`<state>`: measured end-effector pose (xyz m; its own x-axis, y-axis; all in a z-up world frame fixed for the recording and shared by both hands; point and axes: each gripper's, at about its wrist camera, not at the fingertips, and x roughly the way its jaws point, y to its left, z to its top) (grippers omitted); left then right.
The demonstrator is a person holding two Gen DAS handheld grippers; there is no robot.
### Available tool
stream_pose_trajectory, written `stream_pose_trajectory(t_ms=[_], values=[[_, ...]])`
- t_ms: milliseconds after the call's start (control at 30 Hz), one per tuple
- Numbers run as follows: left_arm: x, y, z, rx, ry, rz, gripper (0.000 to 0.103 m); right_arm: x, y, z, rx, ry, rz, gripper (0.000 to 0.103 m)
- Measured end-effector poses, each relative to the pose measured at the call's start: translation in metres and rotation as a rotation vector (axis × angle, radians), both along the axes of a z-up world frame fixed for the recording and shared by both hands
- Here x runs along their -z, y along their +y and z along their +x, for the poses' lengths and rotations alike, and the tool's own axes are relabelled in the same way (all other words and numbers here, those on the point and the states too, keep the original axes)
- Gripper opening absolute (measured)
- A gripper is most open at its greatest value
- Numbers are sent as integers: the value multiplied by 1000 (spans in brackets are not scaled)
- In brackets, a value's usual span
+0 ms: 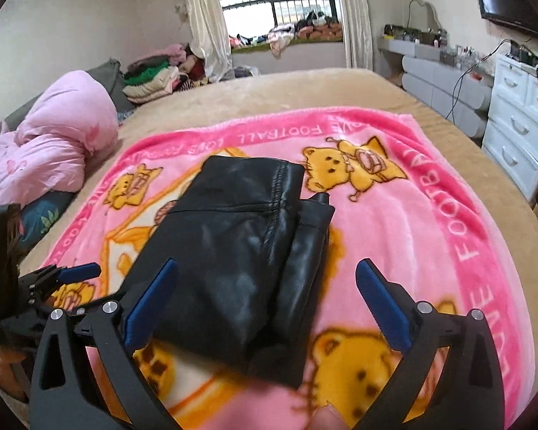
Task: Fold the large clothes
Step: 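Open both tools and draw them back from the folded jacket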
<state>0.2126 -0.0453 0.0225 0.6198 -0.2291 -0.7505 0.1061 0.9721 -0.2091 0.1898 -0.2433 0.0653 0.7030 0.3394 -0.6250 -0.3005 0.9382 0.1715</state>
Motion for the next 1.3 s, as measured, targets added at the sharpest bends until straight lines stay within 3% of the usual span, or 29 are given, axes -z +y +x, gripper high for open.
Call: stream_pose_trajectory(t_ms=[267, 567, 1300], values=[[-8, 11, -53, -32, -62, 1, 94, 10, 2, -78, 39, -66, 49, 98], [5, 15, -92, -39, -79, 37, 94, 38, 5, -128, 111, -73, -20, 98], [14, 21, -113, -60, -64, 24, 94, 51, 12, -147, 128, -51, -60, 99]])
